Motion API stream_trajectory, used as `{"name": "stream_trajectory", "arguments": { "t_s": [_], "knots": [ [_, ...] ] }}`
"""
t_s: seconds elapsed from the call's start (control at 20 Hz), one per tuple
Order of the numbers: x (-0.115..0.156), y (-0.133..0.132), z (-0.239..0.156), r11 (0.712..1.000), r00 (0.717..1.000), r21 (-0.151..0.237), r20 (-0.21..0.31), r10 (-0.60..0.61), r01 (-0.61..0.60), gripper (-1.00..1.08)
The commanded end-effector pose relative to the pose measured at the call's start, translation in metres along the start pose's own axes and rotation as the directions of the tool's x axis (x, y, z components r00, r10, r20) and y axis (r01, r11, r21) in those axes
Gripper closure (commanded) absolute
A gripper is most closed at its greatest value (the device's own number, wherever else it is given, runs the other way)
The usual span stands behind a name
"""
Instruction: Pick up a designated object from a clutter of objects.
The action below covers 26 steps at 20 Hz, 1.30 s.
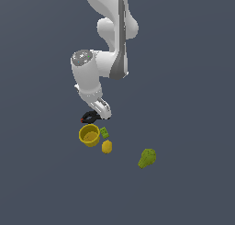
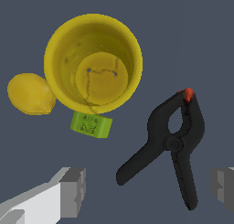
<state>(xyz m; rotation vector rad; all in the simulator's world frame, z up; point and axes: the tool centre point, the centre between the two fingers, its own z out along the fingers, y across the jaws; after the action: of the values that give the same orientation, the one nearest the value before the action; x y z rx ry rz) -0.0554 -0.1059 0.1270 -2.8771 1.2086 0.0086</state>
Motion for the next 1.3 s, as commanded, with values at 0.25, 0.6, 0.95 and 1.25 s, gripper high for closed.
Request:
{"name": "stream_trajectory", "arguments": {
  "t_s": [0.25,0.6,0.95,1.25],
  "knots": [
    [-0.004,0.038,0.040,0.977,0.977,-0.007,-0.010,0.215,-0.215,-0.92],
    [-0.007,0.056,0.055,0.952,0.952,-0.012,-0.017,0.305,-0.305,-0.92],
    [-0.007,0.057,0.058,0.951,0.951,-0.013,-0.017,0.309,-0.309,-0.92],
    [-0.007,0.058,0.077,0.950,0.950,-0.013,-0.017,0.311,-0.311,-0.92]
  ]
}}
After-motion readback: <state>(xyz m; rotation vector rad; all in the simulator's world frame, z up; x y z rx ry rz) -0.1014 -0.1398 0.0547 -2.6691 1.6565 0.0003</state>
